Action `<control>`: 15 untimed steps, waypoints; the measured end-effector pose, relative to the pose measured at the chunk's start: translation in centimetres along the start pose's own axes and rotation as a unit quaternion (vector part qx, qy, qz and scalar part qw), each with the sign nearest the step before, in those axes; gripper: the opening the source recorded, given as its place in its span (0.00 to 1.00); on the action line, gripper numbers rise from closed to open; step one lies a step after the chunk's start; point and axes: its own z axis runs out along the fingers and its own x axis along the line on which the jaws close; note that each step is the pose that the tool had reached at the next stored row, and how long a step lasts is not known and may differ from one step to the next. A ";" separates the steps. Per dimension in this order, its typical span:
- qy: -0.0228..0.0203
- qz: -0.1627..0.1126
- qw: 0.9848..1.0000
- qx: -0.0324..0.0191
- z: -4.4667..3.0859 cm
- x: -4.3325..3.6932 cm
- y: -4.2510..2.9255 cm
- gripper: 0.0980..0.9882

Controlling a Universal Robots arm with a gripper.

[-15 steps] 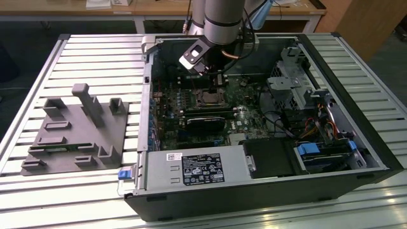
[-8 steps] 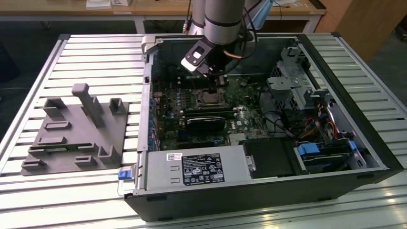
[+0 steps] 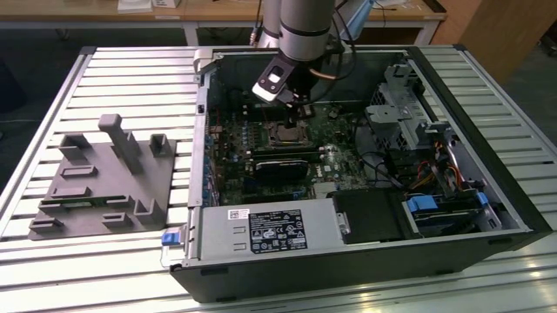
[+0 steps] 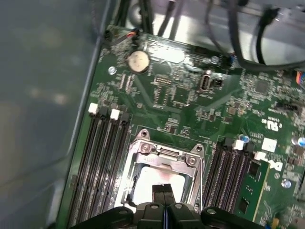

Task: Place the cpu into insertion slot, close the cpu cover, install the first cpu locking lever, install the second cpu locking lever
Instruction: 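Close the cpu cover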

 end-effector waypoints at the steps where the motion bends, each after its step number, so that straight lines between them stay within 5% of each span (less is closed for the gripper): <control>1: 0.000 -0.009 1.000 0.000 0.00 0.00 0.00 0.01; 8: -0.001 -0.072 0.997 0.002 0.02 0.00 0.00 0.01; 15: -0.001 -0.136 0.991 0.003 0.03 0.00 0.00 0.01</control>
